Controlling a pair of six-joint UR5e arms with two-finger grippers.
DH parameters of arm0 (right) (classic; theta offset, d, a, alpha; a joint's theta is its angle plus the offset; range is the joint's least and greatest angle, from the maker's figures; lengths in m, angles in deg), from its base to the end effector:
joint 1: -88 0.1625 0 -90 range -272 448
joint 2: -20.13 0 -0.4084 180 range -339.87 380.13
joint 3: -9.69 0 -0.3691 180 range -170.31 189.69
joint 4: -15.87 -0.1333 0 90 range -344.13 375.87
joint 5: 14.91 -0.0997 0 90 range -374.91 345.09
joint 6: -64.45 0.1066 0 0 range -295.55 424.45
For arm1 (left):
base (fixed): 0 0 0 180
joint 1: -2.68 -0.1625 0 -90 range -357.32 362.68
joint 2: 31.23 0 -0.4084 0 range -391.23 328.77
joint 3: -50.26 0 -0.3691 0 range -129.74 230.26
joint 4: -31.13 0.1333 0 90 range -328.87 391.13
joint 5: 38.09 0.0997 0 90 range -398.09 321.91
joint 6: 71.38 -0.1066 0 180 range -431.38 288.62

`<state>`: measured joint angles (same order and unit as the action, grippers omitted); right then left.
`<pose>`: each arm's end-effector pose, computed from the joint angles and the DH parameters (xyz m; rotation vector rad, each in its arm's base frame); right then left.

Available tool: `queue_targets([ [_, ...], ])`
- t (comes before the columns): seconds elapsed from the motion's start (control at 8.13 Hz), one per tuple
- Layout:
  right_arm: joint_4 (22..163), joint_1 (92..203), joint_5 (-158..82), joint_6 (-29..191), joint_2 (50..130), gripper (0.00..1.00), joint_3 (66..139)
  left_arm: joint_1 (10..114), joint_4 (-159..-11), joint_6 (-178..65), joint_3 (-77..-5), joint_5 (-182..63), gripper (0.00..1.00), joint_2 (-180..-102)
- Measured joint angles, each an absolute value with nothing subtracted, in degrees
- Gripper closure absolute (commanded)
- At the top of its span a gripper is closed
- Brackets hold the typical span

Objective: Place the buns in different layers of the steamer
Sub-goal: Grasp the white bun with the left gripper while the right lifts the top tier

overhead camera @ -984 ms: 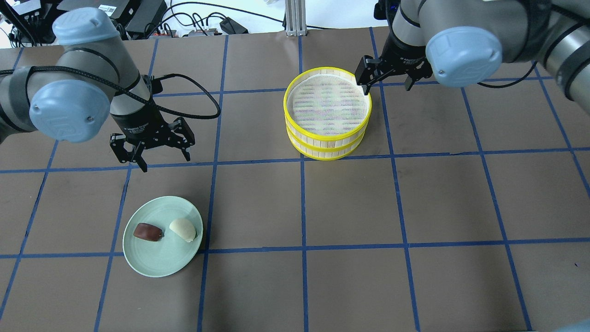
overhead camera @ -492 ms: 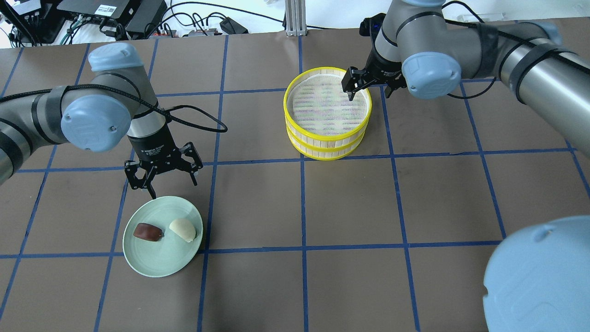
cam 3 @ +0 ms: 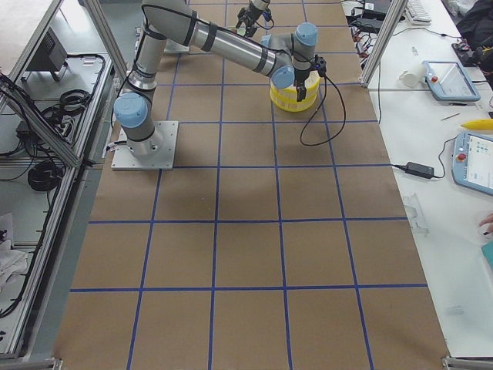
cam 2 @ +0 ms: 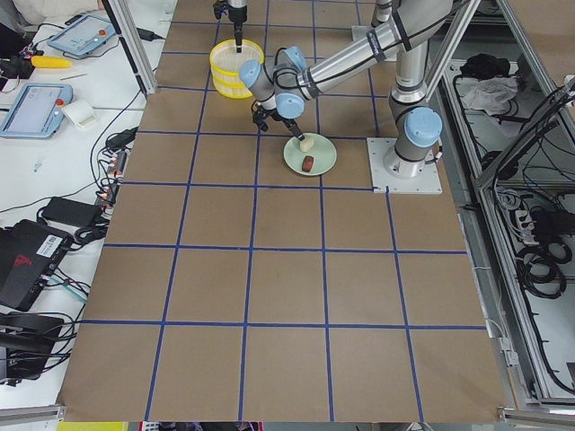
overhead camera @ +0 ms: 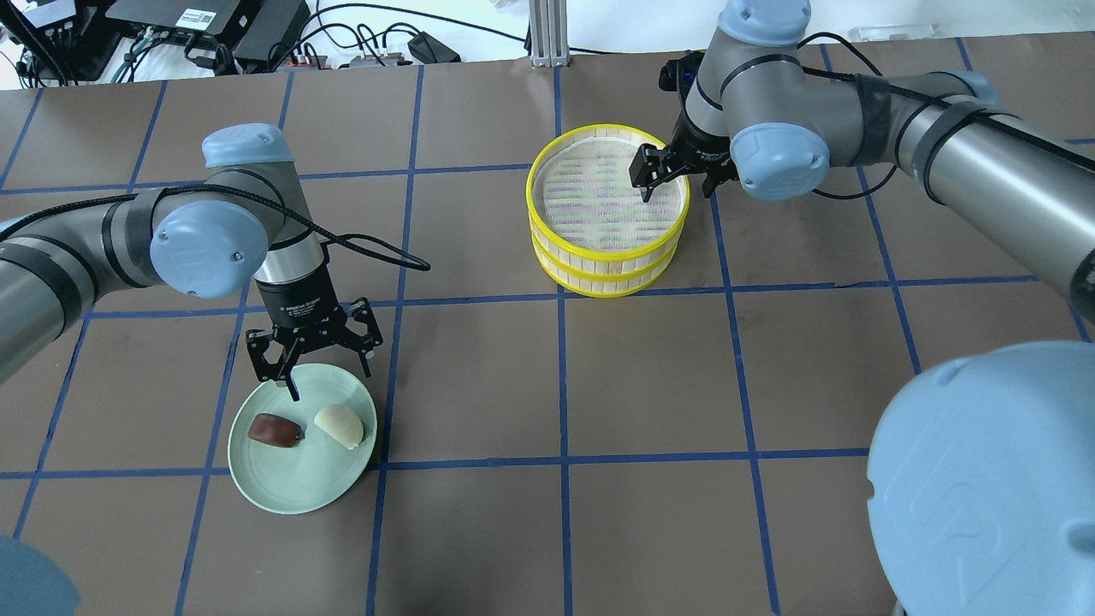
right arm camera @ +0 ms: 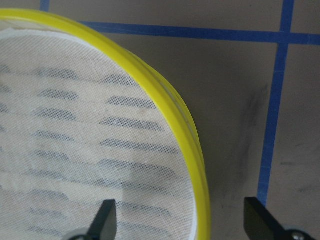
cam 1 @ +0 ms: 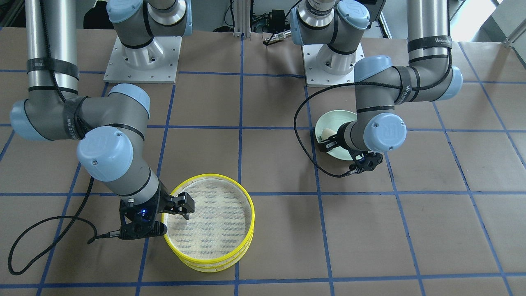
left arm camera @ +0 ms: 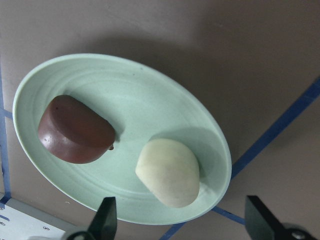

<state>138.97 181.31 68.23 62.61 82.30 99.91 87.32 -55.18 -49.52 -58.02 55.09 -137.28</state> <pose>0.1819 -0.6156 0.2534 -0.1436 3.0146 -0.1308 -0.0849 -0.4592 0.2044 -0.6634 2.8341 0.7775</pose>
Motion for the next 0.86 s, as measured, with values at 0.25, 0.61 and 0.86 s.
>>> queue_targets([
  [0.25,139.08,181.26,69.95,62.53,82.49,1.0,100.0,87.32,-55.18,-48.97,-59.05,55.7,0.18,-137.94],
  [0.61,138.53,181.25,73.44,63.45,83.18,1.0,100.01,87.32,-55.18,-48.8,-59.95,55.76,0.21,-139.4],
  [0.86,137.57,181.26,74.17,63.93,84.47,1.0,99.75,87.32,-55.18,-48.79,-60.67,56.01,0.25,-139.94],
])
